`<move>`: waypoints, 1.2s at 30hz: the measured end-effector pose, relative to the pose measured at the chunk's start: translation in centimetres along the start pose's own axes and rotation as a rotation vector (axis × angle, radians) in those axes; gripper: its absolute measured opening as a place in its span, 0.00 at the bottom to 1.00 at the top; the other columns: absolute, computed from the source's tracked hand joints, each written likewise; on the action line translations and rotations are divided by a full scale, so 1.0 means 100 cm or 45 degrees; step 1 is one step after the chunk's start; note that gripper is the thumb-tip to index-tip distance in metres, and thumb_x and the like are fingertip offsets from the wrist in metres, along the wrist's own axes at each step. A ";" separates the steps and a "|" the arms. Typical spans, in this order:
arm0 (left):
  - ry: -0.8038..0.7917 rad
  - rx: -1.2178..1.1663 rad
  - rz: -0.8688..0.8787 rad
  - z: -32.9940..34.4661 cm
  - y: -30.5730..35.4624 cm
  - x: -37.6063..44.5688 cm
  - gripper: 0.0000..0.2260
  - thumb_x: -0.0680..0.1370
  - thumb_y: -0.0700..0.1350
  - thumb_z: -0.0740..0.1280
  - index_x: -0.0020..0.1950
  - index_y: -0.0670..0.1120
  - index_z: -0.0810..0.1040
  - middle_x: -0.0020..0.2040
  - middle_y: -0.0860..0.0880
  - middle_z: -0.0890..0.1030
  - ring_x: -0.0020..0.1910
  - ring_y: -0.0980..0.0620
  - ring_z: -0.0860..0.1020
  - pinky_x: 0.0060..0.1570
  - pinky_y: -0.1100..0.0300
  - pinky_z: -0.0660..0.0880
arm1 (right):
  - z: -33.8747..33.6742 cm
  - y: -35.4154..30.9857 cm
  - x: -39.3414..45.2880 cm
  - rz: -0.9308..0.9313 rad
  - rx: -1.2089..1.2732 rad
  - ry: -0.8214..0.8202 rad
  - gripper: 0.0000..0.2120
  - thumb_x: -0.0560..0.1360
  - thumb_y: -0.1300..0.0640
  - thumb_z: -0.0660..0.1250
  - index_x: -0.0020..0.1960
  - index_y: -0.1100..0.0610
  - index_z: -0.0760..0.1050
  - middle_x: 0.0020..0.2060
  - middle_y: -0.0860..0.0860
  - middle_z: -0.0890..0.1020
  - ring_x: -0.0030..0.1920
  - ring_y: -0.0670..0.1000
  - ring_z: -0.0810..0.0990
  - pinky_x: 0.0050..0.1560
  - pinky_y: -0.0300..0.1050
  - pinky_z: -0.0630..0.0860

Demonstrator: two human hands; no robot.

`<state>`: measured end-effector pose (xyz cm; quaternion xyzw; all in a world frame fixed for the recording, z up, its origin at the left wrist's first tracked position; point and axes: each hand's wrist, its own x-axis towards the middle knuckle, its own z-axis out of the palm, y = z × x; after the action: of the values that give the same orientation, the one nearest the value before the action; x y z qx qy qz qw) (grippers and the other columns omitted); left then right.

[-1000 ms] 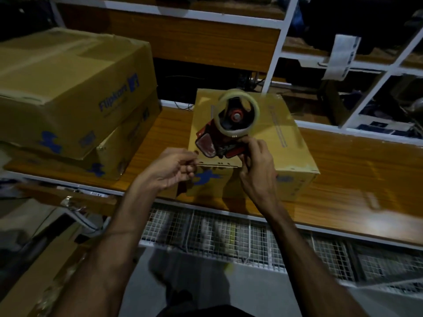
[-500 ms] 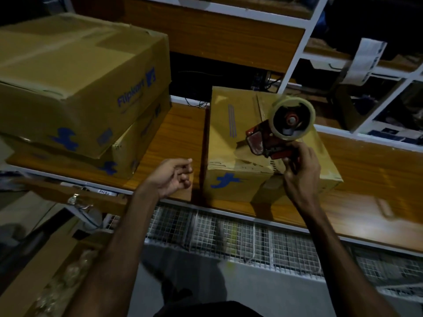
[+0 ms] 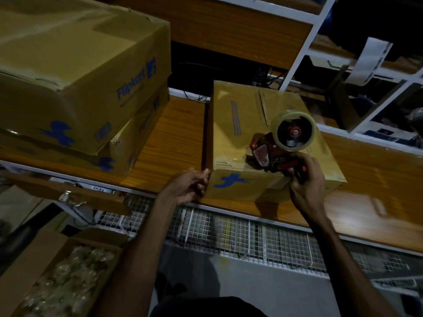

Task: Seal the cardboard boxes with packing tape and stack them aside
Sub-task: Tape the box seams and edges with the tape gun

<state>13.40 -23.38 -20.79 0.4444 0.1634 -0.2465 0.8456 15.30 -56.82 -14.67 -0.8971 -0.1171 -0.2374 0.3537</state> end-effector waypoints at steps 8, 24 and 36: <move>0.098 -0.018 -0.001 0.002 -0.008 0.003 0.06 0.82 0.41 0.69 0.58 0.45 0.74 0.35 0.52 0.76 0.25 0.60 0.69 0.27 0.65 0.71 | 0.001 0.005 0.001 0.010 0.010 -0.029 0.20 0.79 0.67 0.69 0.69 0.58 0.74 0.62 0.58 0.78 0.61 0.56 0.78 0.57 0.62 0.80; 0.572 1.392 1.411 0.068 -0.028 -0.009 0.25 0.75 0.39 0.77 0.72 0.45 0.78 0.76 0.46 0.75 0.78 0.49 0.68 0.72 0.45 0.74 | -0.002 0.012 0.000 -0.011 0.042 -0.035 0.16 0.82 0.62 0.70 0.69 0.57 0.75 0.60 0.58 0.78 0.58 0.55 0.78 0.55 0.61 0.80; 0.474 1.330 1.629 0.053 -0.032 0.005 0.11 0.79 0.34 0.73 0.61 0.38 0.85 0.65 0.45 0.82 0.73 0.44 0.76 0.67 0.46 0.78 | -0.018 0.019 0.010 -0.036 0.027 -0.115 0.17 0.80 0.60 0.71 0.67 0.52 0.76 0.61 0.54 0.79 0.59 0.55 0.78 0.52 0.58 0.80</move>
<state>12.31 -29.52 -20.29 0.8183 -0.1179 0.3130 0.4674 16.31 -59.39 -14.14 -0.9013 -0.1482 -0.2006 0.3541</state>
